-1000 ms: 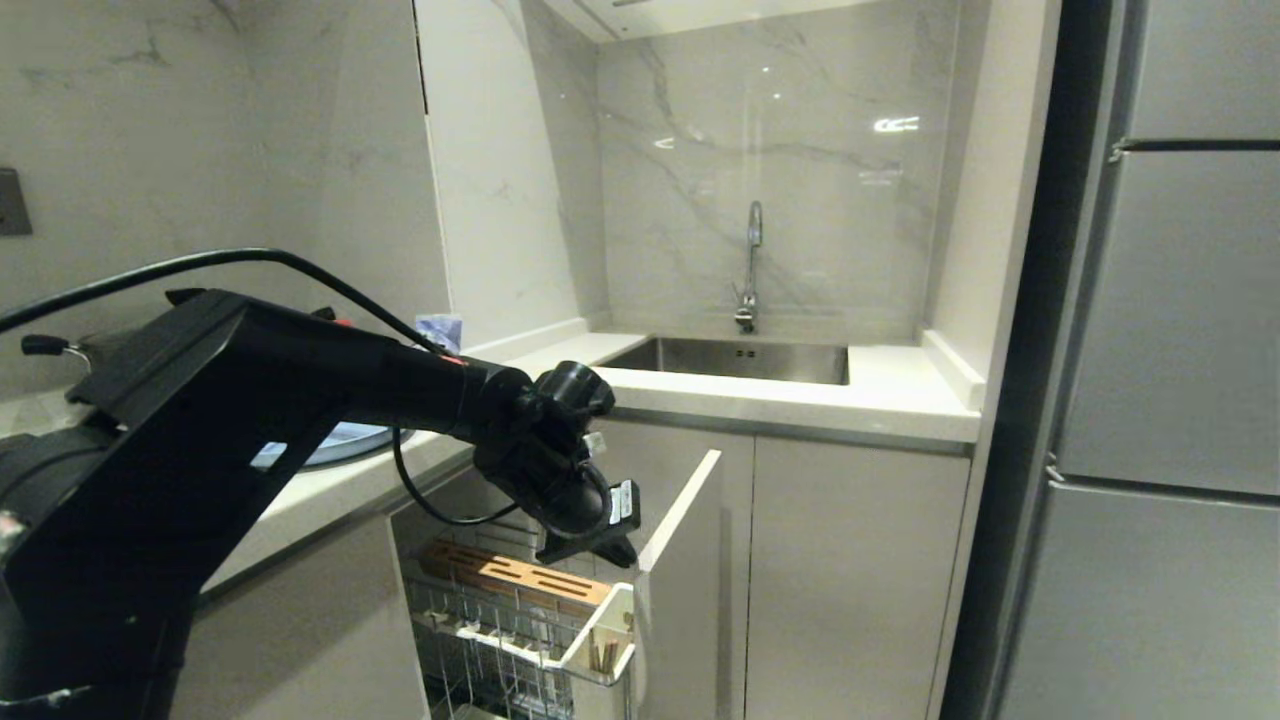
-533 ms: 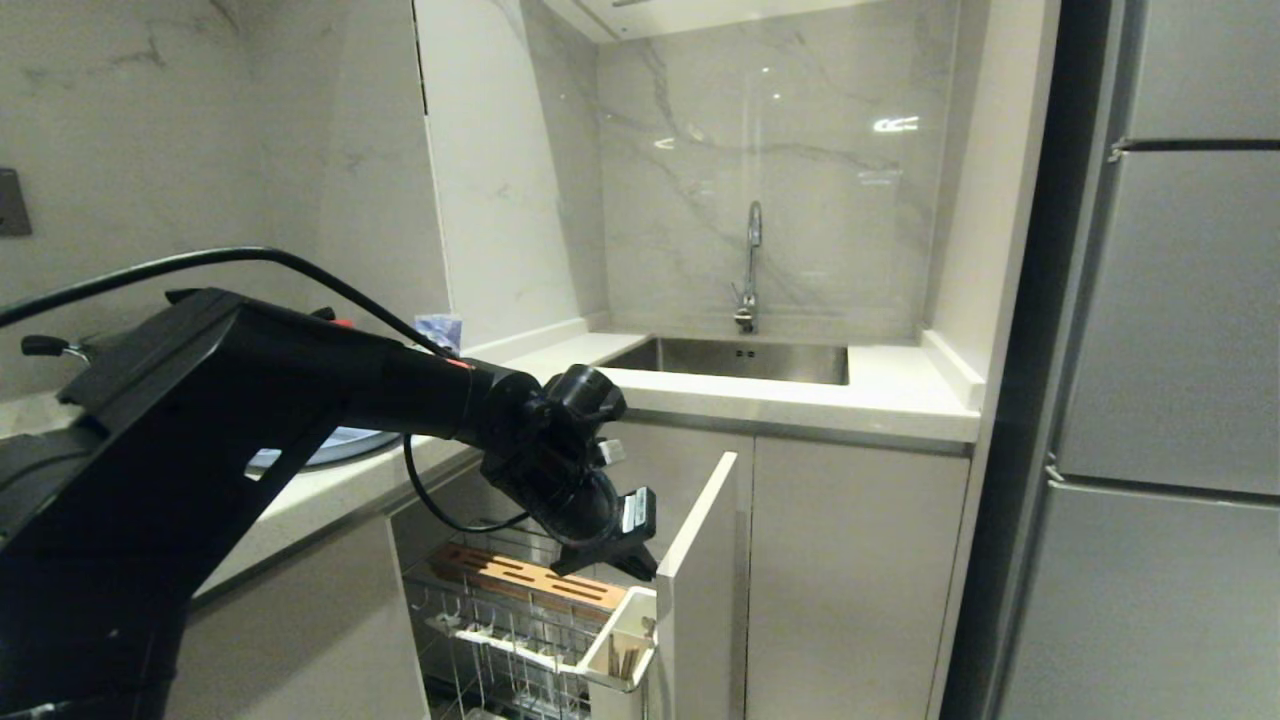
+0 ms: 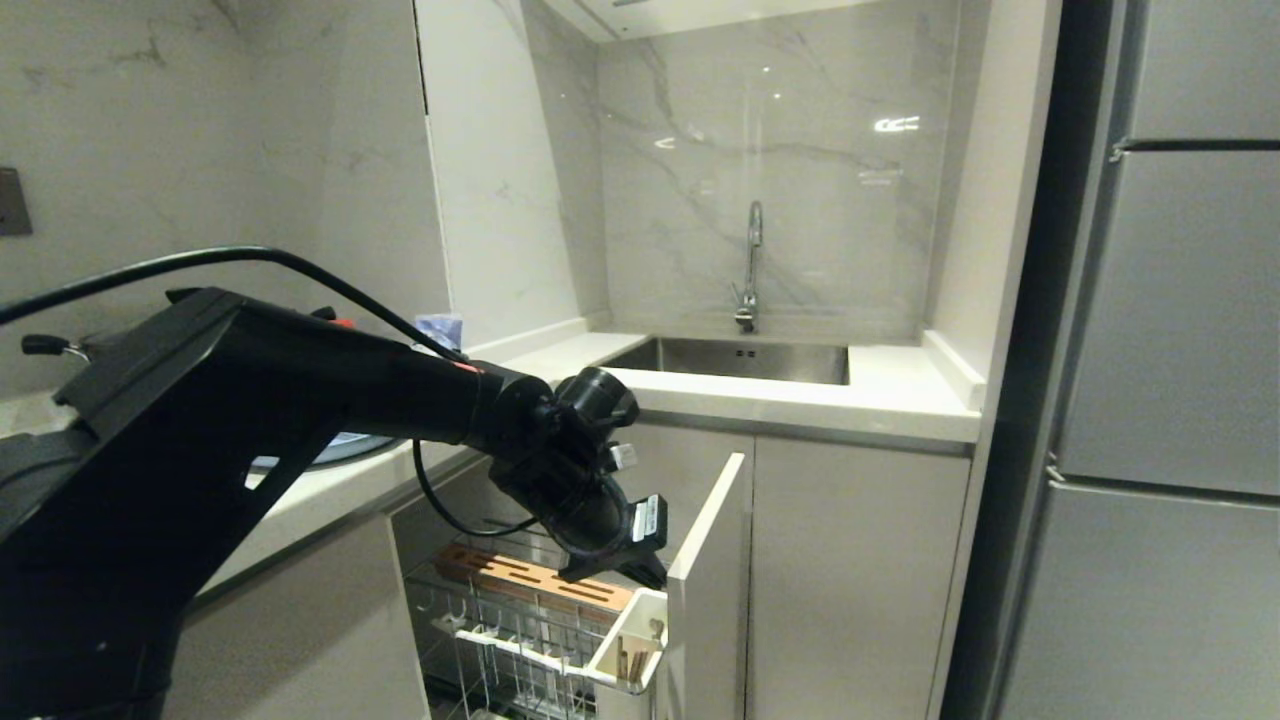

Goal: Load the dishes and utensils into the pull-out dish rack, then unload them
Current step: Open the cupboard, then pick up the chopsticks and place it in the cupboard

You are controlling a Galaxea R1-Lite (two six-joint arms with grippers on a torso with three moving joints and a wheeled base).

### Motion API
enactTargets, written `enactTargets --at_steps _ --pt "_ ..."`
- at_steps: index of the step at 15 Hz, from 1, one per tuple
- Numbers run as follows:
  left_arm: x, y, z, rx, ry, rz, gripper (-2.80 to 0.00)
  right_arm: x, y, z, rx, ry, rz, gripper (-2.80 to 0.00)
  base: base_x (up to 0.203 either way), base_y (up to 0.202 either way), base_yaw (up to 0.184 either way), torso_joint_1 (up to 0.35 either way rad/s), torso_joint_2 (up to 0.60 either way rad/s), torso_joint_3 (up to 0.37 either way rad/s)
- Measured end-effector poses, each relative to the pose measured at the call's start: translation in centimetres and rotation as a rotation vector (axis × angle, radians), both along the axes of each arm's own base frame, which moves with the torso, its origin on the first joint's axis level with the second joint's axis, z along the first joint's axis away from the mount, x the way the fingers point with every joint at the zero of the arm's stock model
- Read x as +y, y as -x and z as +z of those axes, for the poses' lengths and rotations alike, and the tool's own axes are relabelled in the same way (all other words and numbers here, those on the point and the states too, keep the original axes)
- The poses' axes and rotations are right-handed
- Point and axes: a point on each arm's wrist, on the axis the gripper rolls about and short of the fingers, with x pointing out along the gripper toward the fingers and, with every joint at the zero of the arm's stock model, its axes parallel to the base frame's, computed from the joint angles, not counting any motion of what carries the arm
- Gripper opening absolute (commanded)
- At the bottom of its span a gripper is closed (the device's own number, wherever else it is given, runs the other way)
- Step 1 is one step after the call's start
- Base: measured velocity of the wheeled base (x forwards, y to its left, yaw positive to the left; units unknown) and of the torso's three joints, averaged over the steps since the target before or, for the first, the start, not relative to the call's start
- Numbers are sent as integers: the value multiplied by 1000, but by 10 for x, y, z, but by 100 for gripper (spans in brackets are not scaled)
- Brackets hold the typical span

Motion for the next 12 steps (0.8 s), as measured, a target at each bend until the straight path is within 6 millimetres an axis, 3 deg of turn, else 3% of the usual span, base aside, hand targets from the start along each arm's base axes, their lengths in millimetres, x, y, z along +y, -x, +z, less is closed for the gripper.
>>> enactTargets --at_steps 4,7,10,12 --pt "-2 2 0 -1 -5 -7 -280 0 0 0 0 0 0 -280 0 0 0 0 0 0" --pt "7 -2 3 -17 -14 23 -280 0 0 0 0 0 0 -280 0 0 0 0 0 0" --pt "30 -10 21 -76 -16 93 -280 0 0 0 0 0 0 -280 0 0 0 0 0 0" --pt "47 -12 45 -139 5 140 -280 0 0 0 0 0 0 -280 0 0 0 0 0 0"
